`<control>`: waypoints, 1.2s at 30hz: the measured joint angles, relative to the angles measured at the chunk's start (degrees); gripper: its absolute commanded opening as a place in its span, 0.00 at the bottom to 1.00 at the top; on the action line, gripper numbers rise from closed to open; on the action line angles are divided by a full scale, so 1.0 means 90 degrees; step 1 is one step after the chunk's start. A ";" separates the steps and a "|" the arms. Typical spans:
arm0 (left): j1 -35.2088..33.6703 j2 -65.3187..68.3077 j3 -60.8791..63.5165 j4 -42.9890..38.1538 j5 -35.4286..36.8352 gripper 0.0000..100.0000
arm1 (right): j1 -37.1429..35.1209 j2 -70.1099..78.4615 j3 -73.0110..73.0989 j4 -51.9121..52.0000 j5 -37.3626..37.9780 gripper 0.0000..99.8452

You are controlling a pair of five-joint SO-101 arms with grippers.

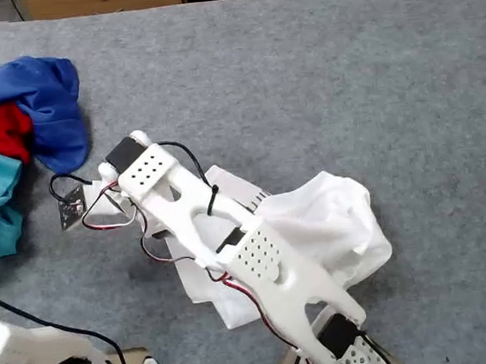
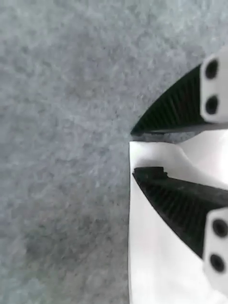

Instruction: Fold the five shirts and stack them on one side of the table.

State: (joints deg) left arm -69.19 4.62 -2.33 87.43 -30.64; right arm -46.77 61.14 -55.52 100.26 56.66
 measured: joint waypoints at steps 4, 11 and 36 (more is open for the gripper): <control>0.0000 0.0000 0.0000 -0.0029 0.0000 0.22 | 0.0039 0.0059 -0.0049 0.0000 0.0000 0.01; 0.0000 0.0000 0.0000 -0.0029 0.0000 0.22 | 0.0107 -0.0020 0.0029 -0.0010 -0.0049 0.01; 0.1827 -0.0957 -0.0127 0.1407 0.0000 0.22 | 0.5480 -0.2471 -0.3565 0.0049 -0.2413 0.01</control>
State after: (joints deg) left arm -52.75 -4.00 -3.47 100.09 -30.64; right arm 2.55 38.90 -87.60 100.70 34.95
